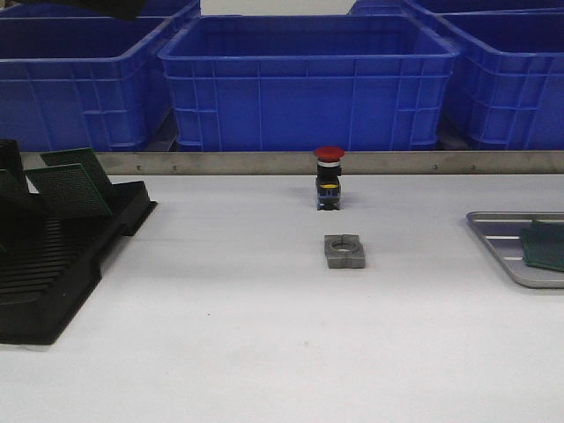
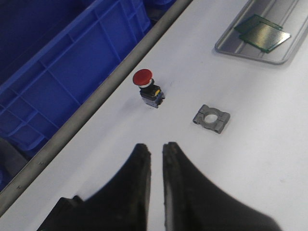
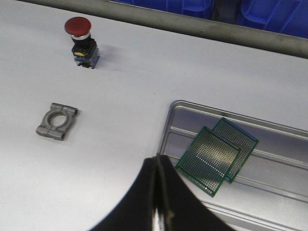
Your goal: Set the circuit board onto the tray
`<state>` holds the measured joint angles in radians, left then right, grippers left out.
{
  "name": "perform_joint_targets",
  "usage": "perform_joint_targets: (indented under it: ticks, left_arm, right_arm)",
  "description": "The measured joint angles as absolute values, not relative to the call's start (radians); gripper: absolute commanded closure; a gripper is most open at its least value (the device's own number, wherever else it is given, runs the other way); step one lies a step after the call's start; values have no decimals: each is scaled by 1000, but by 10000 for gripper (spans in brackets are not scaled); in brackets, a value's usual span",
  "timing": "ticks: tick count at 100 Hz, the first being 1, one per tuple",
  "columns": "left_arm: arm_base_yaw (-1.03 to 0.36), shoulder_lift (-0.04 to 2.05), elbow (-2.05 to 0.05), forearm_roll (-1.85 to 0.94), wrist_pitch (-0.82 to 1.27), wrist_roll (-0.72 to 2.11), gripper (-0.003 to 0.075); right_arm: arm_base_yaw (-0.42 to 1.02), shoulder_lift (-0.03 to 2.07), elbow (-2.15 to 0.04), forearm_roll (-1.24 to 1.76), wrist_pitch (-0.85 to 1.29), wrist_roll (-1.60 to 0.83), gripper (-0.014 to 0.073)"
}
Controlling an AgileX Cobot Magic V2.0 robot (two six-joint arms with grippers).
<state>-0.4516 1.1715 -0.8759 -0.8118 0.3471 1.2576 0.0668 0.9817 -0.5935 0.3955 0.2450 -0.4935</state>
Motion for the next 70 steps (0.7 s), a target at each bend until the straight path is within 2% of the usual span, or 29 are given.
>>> perform_joint_targets:
  ticks: [23, 44, 70]
  left_arm:
    - [-312, 1087, -817, -817, 313, 1156, 741]
    - [-185, 904, -688, -897, 199, 1139, 741]
    - [-157, 616, -501, -941, 164, 1139, 741]
  right_arm:
    - [86, 786, -511, 385, 239, -493, 655]
    - [86, 617, -457, 389, 239, -493, 655]
    - [86, 405, -376, 405, 250, -493, 655]
